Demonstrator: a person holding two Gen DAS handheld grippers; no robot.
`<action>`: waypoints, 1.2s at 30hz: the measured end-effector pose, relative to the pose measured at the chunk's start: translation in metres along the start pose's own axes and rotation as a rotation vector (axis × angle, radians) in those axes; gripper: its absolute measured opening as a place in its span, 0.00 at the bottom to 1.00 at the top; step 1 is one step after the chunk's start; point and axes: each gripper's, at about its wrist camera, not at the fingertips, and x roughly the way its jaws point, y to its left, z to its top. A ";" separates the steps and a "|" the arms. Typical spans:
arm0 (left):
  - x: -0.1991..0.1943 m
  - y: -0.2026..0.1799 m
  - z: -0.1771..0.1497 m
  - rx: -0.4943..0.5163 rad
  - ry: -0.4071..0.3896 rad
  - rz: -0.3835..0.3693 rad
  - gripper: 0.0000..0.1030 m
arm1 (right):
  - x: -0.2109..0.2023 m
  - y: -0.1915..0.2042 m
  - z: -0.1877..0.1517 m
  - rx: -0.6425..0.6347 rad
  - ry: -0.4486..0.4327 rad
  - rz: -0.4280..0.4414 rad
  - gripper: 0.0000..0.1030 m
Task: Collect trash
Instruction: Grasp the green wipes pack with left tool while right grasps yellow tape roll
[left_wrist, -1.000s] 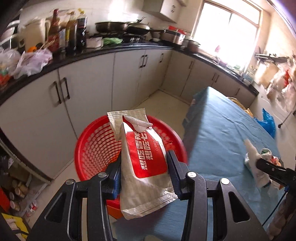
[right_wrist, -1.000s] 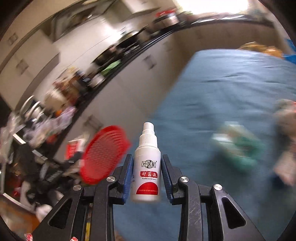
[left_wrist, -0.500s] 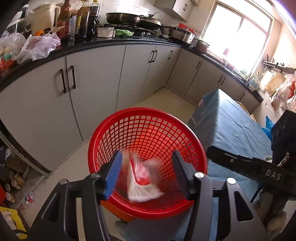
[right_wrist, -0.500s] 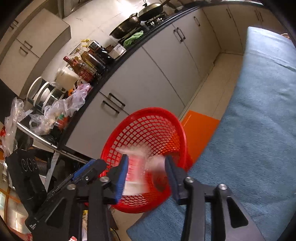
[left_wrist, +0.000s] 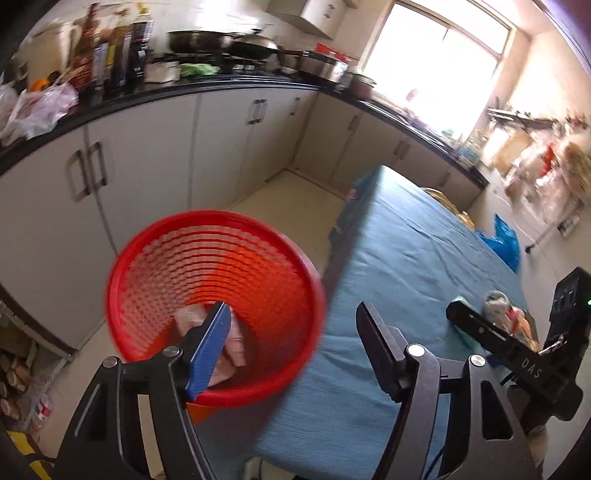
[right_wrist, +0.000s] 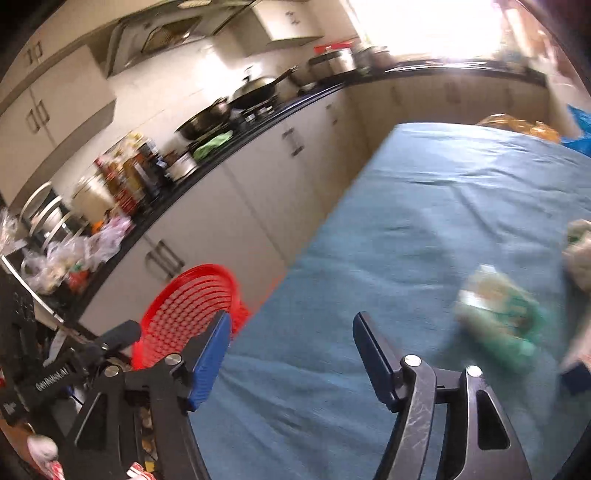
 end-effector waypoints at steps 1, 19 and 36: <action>0.001 -0.010 -0.001 0.013 0.005 -0.015 0.70 | -0.009 -0.010 -0.003 0.021 0.000 0.004 0.71; 0.104 -0.189 -0.045 0.152 0.311 -0.232 0.71 | -0.180 -0.175 -0.058 0.144 -0.108 -0.272 0.74; 0.174 -0.266 -0.033 0.248 0.326 -0.123 0.79 | -0.208 -0.283 -0.023 0.143 -0.118 -0.487 0.81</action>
